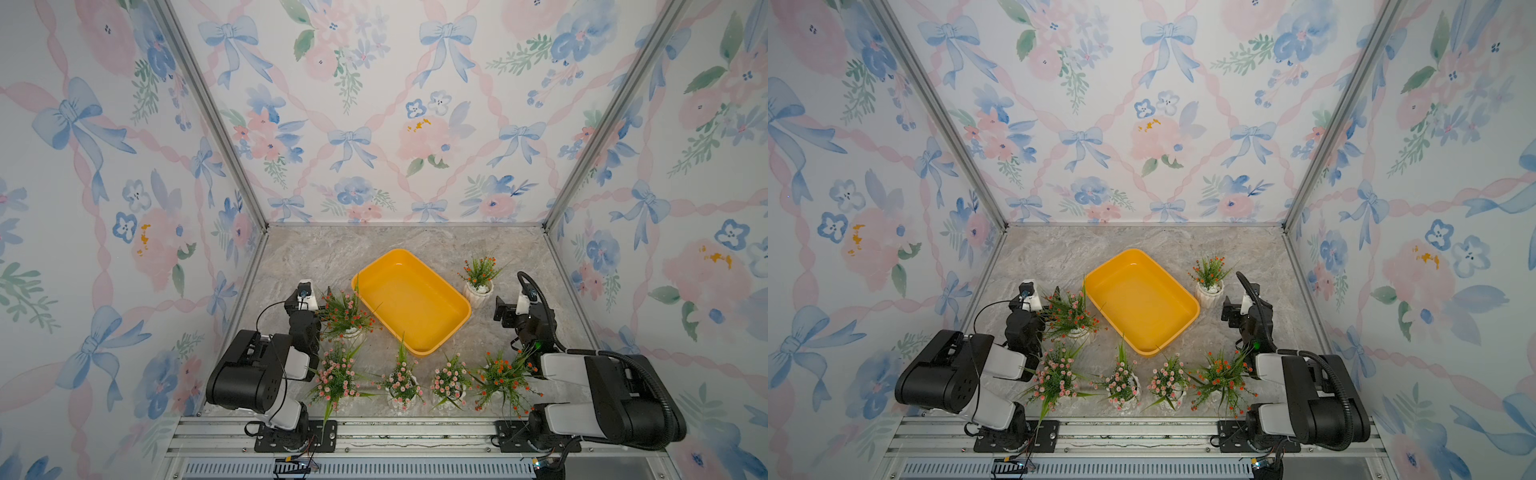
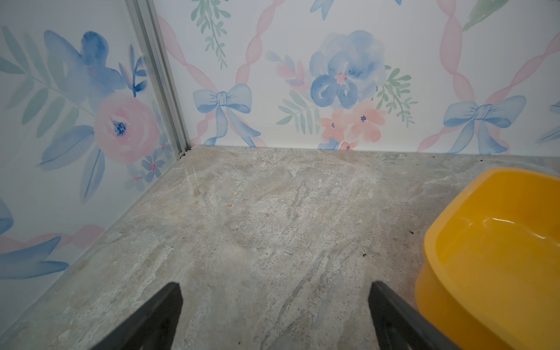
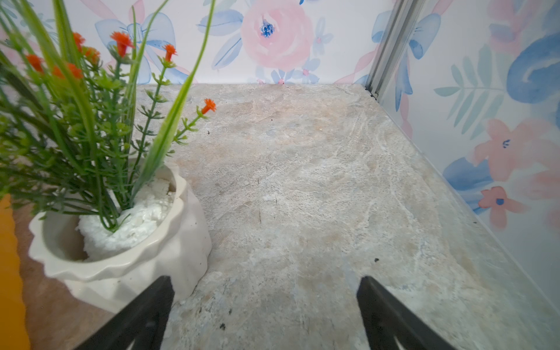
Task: Put the potted gypsophila into the storage box
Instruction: Pick up the baby's breath potted plant from the center of the board.
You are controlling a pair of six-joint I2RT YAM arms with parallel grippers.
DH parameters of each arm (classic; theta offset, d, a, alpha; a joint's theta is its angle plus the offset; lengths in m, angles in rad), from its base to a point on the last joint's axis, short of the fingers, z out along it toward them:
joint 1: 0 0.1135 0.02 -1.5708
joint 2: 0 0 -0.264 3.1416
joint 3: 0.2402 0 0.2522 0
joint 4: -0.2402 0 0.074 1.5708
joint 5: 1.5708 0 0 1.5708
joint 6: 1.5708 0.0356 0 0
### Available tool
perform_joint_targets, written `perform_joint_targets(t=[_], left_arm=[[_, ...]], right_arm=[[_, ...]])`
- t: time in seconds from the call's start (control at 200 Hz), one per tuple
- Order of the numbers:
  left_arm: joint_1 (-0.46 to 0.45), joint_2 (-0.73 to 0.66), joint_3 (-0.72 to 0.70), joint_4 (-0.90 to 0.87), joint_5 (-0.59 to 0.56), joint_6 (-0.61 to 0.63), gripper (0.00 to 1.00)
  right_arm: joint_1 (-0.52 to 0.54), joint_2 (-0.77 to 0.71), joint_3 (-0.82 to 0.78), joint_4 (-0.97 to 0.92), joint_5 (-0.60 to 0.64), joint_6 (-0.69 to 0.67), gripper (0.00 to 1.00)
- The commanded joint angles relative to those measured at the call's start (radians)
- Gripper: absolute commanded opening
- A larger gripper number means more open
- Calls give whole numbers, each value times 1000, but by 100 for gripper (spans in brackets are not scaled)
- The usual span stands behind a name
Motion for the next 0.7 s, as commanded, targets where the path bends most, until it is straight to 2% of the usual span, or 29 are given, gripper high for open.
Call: perform_joint_targets(t=[0.0,0.315,0.355,0.46,0.6,0.7], left_arm=[[5,4,4,18,16,10,98],[8,3,4,18,17,9,98],[8,0,7,15,-6,4,98],[11,-93,27,-89,-92,-34,98],[11,-279,86,-297,-78,0,98],[13,-371,198,-451,-198,-11,98]], right_arm=[[4,17,11,7,3,-7,97],[-18,9,20,-8,-13,17,97],[-27,-16,43,-69,-12,28,97],[-38,-111,170,-389,60,63,97],[-20,-188,298,-551,73,66,97],[-6,-183,486,-777,126,140,97]])
